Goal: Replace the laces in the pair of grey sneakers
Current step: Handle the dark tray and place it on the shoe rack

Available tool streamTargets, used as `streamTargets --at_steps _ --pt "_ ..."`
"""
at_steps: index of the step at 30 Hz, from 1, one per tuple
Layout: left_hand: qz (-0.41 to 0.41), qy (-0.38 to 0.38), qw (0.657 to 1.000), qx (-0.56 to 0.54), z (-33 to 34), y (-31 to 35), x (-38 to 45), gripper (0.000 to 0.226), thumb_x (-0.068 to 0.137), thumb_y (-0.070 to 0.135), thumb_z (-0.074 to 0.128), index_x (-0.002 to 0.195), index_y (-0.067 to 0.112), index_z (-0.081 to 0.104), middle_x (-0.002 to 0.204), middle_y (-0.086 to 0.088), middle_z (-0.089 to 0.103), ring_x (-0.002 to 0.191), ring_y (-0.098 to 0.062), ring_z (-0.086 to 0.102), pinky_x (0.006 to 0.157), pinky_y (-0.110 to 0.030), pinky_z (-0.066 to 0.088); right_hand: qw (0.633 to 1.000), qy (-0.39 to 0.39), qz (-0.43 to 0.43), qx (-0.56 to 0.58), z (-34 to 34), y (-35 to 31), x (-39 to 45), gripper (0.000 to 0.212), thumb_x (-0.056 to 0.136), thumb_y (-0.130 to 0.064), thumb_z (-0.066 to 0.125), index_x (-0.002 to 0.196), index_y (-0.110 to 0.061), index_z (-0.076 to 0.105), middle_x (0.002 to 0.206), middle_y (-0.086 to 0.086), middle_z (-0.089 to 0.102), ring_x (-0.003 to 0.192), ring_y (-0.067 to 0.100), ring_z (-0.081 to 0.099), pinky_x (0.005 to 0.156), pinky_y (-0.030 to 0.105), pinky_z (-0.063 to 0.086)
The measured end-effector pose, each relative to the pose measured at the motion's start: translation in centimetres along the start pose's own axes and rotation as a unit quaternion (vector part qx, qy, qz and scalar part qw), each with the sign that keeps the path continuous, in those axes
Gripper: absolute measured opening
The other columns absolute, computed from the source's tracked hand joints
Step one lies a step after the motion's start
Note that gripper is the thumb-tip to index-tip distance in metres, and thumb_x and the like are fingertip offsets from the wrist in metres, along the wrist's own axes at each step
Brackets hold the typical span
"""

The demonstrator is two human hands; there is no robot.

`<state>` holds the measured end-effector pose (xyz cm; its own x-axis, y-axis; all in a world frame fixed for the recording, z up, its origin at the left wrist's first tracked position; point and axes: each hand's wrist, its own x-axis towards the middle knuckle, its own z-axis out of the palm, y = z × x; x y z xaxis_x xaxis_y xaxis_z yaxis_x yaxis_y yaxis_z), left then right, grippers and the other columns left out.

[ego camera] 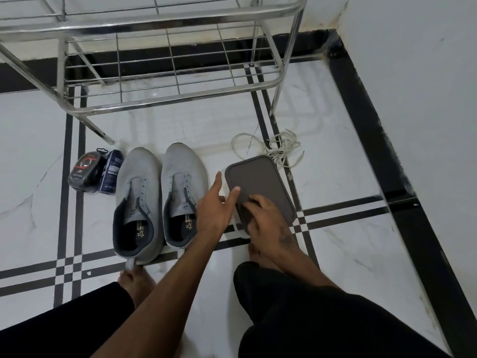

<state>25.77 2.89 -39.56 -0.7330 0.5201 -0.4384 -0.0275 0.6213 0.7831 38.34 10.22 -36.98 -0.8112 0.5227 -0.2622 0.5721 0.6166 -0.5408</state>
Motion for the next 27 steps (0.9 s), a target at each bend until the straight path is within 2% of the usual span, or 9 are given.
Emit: streamTargets --at_steps 2,4,6,8,11,14,17,23,27 --pt "0.017 0.008 0.999 0.032 0.0 -0.1 0.1 0.076 0.092 0.049 0.063 0.155 0.038 0.023 0.109 -0.013 0.071 0.090 -0.027 0.071 0.083 -0.046 0.058 0.994 0.093 0.046 0.015 -0.8 0.9 0.5 0.048 0.093 -0.008 0.057 0.140 -0.015 0.053 0.144 0.008 0.045 0.136 0.026 0.038 0.113 0.040 0.036" --pt "0.032 0.014 0.998 0.046 0.0 -0.1 0.2 0.079 0.091 0.044 0.067 0.155 0.037 0.023 0.127 -0.011 0.065 0.099 -0.025 0.069 0.089 -0.044 0.056 0.983 0.126 0.128 -0.035 -1.7 2.2 1.2 0.059 0.096 -0.021 0.059 0.151 -0.022 0.037 0.154 0.008 0.033 0.144 0.028 0.025 0.117 0.044 0.031" --pt "0.039 0.013 0.998 0.052 0.1 0.0 0.2 0.078 0.091 0.040 0.068 0.155 0.036 0.023 0.127 -0.008 0.065 0.105 -0.022 0.067 0.092 -0.041 0.055 0.982 0.062 0.178 -0.010 -2.1 3.3 2.0 0.069 0.100 -0.028 0.054 0.158 -0.022 0.017 0.161 0.008 0.024 0.149 0.029 0.021 0.118 0.043 0.026" --pt "0.045 0.013 0.998 0.051 0.1 0.0 0.3 0.074 0.094 0.035 0.065 0.155 0.036 0.023 0.122 -0.007 0.068 0.106 -0.019 0.066 0.093 -0.035 0.054 0.980 0.021 0.179 0.085 -1.9 4.0 2.4 0.070 0.102 -0.025 0.053 0.159 -0.022 0.014 0.155 0.006 0.039 0.140 0.026 0.039 0.112 0.037 0.036" --pt "0.057 0.002 0.997 0.057 -0.2 -0.3 0.7 0.066 0.099 0.028 0.056 0.155 0.036 0.021 0.118 -0.007 0.070 0.102 -0.018 0.067 0.089 -0.032 0.054 0.975 0.036 0.184 0.117 -1.6 4.3 2.1 0.064 0.103 -0.020 0.053 0.158 -0.025 0.020 0.142 0.007 0.054 0.127 0.026 0.053 0.104 0.032 0.044" --pt "0.051 -0.041 0.997 0.033 -0.4 -0.6 1.2 0.065 0.101 0.022 0.052 0.156 0.034 0.019 0.126 -0.008 0.067 0.108 -0.022 0.066 0.092 -0.041 0.057 0.970 0.030 0.199 0.135 -1.7 4.9 1.8 0.060 0.103 -0.012 0.050 0.156 -0.025 0.026 0.141 0.008 0.055 0.128 0.025 0.053 0.102 0.027 0.041" --pt "0.004 -0.056 0.997 -0.050 -0.5 -0.7 1.4 0.066 0.099 0.015 0.056 0.154 0.032 0.026 0.125 -0.011 0.067 0.108 -0.023 0.067 0.089 -0.045 0.059 0.968 0.016 0.203 0.145 -2.2 5.4 2.0 0.059 0.102 -0.004 0.048 0.155 -0.024 0.030 0.139 0.008 0.057 0.125 0.023 0.055 0.094 0.020 0.038" --pt "-0.040 -0.048 0.980 -0.187 -0.4 -1.2 0.9 0.066 0.090 0.003 0.062 0.146 0.031 0.044 0.118 -0.008 0.070 0.102 -0.020 0.070 0.070 -0.034 0.062 0.959 0.011 0.210 0.191 -3.0 5.7 1.9 0.060 0.100 0.003 0.049 0.151 -0.026 0.039 0.139 0.004 0.058 0.129 0.022 0.054 0.105 0.030 0.045" --pt "-0.046 -0.032 0.981 -0.187 -0.1 -1.3 1.0 0.064 0.090 0.003 0.065 0.144 0.031 0.046 0.113 -0.010 0.071 0.101 -0.023 0.069 0.077 -0.044 0.062 0.956 0.025 0.222 0.189 -2.9 5.6 2.1 0.060 0.098 0.004 0.052 0.149 -0.026 0.043 0.140 0.001 0.058 0.130 0.021 0.054 0.100 0.025 0.043"
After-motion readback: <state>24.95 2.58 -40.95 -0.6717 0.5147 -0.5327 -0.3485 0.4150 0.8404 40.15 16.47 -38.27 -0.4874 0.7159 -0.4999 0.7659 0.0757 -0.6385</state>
